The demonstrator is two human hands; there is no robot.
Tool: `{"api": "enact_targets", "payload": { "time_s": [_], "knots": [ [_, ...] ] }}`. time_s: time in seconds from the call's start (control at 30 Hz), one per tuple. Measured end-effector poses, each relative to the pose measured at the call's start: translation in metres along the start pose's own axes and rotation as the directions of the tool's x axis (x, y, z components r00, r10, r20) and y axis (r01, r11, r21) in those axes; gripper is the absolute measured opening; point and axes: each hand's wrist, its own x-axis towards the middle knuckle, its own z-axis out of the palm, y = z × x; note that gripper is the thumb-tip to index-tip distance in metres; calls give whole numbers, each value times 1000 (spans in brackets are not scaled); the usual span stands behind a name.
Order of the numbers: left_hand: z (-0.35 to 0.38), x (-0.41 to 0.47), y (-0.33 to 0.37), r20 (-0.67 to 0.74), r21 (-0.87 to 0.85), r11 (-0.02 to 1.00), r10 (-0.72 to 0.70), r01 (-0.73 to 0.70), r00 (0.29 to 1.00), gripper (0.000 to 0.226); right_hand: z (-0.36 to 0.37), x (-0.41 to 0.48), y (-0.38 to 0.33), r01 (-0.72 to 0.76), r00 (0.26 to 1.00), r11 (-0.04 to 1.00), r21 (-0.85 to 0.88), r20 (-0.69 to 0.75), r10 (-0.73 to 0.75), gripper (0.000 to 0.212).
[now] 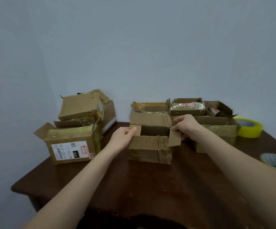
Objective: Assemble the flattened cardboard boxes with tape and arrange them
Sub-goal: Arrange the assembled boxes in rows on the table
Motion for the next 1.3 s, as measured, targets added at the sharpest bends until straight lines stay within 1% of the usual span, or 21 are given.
{"api": "enact_targets", "payload": {
  "time_s": [0.03, 0.1, 0.17, 0.2, 0.27, 0.37, 0.5, 0.57, 0.63, 0.77, 0.83, 0.9, 0.97, 1.0, 1.07, 1.1, 1.17, 1.23, 1.3],
  "knots": [
    [11, 11, 5, -29, -37, 999, -33, 32, 999, 48, -7, 6, 5, 3, 999, 1000, 13, -39, -2, 39],
    [28, 32, 12, -32, -101, 991, -93, 90, 995, 32, -18, 20, 14, -8, 995, 999, 36, -98, 12, 32],
    [35, 49, 20, 15, -120, 986, -111, 112, 994, 16, -25, 34, 20, -11, 992, 999, 35, -126, 15, 25],
    [36, 57, 24, 63, -127, 984, -116, 123, 991, 12, -29, 42, 22, -12, 991, 1000, 28, -132, 15, 22],
    [34, 76, 31, 185, -104, 986, -106, 127, 977, 30, -35, 60, 22, -21, 992, 1000, -2, -125, 21, 16],
    [30, 103, 38, 345, 25, 996, -94, 91, 934, 51, -42, 88, 15, -54, 996, 996, -66, -80, 49, 15],
    [32, 133, 45, 473, 147, 986, -144, 83, 869, 71, -47, 114, -2, -138, 990, 968, -211, -15, 138, 15],
    [37, 144, 48, 513, 265, 963, -189, 55, 838, 83, -47, 119, -4, -154, 988, 953, -261, -9, 157, 15],
    [45, 150, 49, 497, 371, 928, -238, 44, 835, 95, -46, 124, 0, -170, 985, 951, -258, -29, 169, 15],
    [65, 138, 42, 365, 358, 917, -310, 175, 878, 119, -44, 120, 6, -189, 979, 945, -268, -127, 160, 21],
    [72, 130, 40, 312, 424, 881, -361, 212, 879, 120, -43, 114, 6, -195, 976, 941, -278, -149, 158, 20],
    [73, 124, 41, 233, 496, 837, -386, 232, 893, 112, -42, 107, 5, -202, 972, 944, -260, -174, 160, 18],
    [71, 118, 45, 156, 530, 818, -352, 223, 923, 94, -45, 98, 1, -228, 966, 946, -228, -170, 192, 17],
    [71, 116, 48, 128, 511, 832, -322, 216, 938, 80, -47, 93, -1, -238, 966, 945, -222, -157, 207, 21],
    [70, 112, 50, 77, 387, 888, -301, 250, 951, 50, -51, 84, -4, -257, 965, 939, -230, -120, 235, 37],
    [70, 111, 52, 58, 303, 908, -320, 289, 946, 40, -54, 80, -5, -263, 964, 934, -243, -110, 242, 42],
    [69, 111, 57, 39, 122, 913, -396, 389, 918, 33, -59, 77, -5, -274, 960, 927, -257, -126, 249, 43],
    [69, 109, 60, 38, -59, 876, -477, 479, 878, 29, -63, 74, -3, -291, 953, 925, -244, -162, 257, 42],
    [70, 111, 63, 29, -159, 835, -529, 526, 848, 25, -67, 76, -2, -314, 943, 921, -231, -191, 274, 41]
  ]
}}
